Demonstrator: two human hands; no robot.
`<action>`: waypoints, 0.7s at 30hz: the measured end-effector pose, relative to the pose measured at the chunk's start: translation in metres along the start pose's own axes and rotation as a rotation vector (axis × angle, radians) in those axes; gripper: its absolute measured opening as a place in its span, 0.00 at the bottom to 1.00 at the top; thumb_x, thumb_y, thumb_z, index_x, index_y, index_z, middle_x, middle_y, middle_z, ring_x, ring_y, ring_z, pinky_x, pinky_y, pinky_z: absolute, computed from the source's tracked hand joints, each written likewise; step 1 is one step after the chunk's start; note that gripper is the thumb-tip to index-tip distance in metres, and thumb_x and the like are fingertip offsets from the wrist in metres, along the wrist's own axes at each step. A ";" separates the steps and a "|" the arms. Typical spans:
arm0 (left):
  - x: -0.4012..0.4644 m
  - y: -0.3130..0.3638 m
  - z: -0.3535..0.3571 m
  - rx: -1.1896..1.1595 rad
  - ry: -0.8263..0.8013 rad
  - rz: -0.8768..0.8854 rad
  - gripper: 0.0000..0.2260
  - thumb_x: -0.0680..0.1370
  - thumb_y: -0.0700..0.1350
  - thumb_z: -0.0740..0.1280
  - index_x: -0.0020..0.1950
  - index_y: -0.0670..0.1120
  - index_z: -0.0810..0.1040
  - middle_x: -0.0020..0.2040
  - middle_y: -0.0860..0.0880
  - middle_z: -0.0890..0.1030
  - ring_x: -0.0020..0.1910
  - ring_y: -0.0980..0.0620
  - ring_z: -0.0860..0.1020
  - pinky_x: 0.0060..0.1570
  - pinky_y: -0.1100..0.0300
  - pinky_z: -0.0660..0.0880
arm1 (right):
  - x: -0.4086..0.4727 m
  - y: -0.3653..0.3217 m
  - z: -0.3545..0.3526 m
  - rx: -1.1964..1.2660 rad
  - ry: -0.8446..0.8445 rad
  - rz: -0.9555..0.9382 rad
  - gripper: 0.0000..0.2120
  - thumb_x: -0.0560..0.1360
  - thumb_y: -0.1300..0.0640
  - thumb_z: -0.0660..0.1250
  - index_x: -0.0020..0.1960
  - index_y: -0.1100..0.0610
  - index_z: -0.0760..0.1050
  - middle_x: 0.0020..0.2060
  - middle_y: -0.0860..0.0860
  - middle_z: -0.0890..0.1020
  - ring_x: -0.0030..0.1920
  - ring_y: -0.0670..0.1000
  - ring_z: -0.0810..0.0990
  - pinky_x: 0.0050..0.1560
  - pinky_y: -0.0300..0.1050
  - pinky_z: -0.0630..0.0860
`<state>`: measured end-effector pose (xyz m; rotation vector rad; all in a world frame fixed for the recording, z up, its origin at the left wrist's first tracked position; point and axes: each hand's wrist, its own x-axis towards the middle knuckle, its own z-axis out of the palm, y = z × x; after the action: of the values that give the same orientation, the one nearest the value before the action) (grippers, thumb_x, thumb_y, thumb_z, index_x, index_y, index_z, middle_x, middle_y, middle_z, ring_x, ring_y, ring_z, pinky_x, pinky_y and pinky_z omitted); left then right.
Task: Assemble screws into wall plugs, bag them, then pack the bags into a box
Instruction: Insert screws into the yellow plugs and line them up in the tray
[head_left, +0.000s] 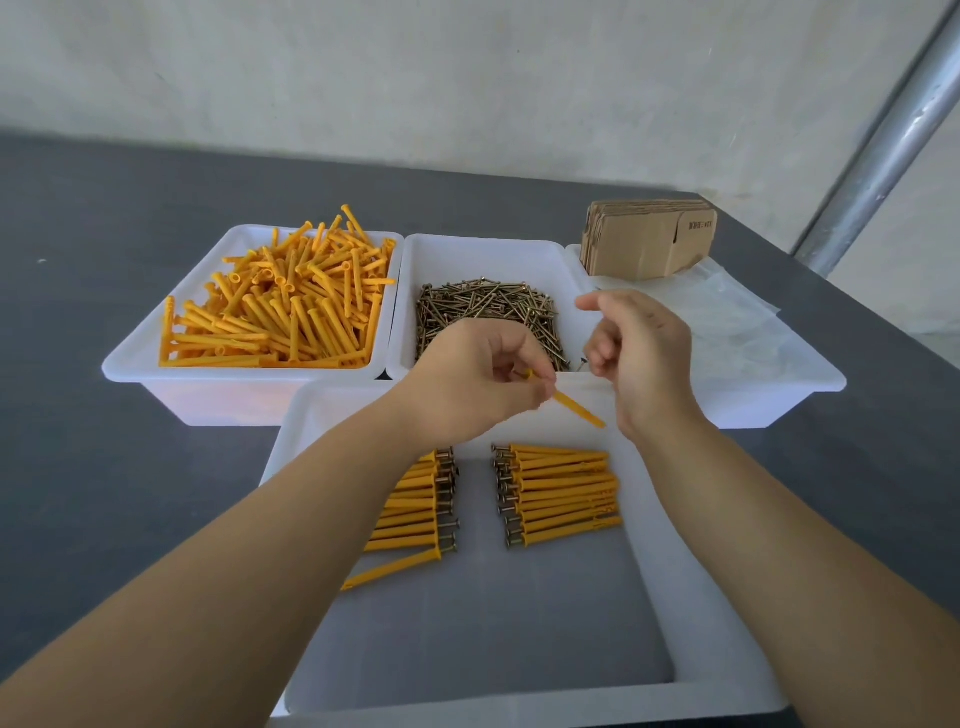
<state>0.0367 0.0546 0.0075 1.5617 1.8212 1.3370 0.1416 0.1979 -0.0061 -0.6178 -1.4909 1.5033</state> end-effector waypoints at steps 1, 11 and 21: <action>-0.001 0.000 0.002 0.084 -0.027 0.013 0.03 0.74 0.37 0.74 0.43 0.43 0.81 0.40 0.43 0.83 0.39 0.46 0.81 0.43 0.56 0.78 | 0.000 0.000 -0.001 -0.006 0.023 0.001 0.13 0.77 0.61 0.62 0.39 0.54 0.83 0.22 0.48 0.66 0.26 0.49 0.66 0.29 0.42 0.63; -0.005 -0.012 0.066 1.149 -0.156 0.308 0.11 0.67 0.36 0.68 0.39 0.48 0.69 0.32 0.53 0.70 0.40 0.50 0.69 0.30 0.59 0.61 | -0.003 0.000 0.002 -0.036 -0.018 0.007 0.13 0.77 0.63 0.62 0.38 0.55 0.82 0.22 0.48 0.67 0.26 0.49 0.65 0.27 0.39 0.64; 0.019 -0.018 0.029 1.028 0.341 0.385 0.04 0.69 0.37 0.71 0.34 0.40 0.80 0.39 0.43 0.78 0.42 0.40 0.76 0.35 0.51 0.73 | 0.000 0.007 0.002 -0.261 -0.027 -0.153 0.10 0.76 0.63 0.64 0.41 0.54 0.83 0.23 0.45 0.71 0.29 0.49 0.69 0.34 0.44 0.68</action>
<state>0.0438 0.0851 -0.0156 2.3736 2.7791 0.8261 0.1381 0.1978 -0.0130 -0.6213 -1.7309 1.2156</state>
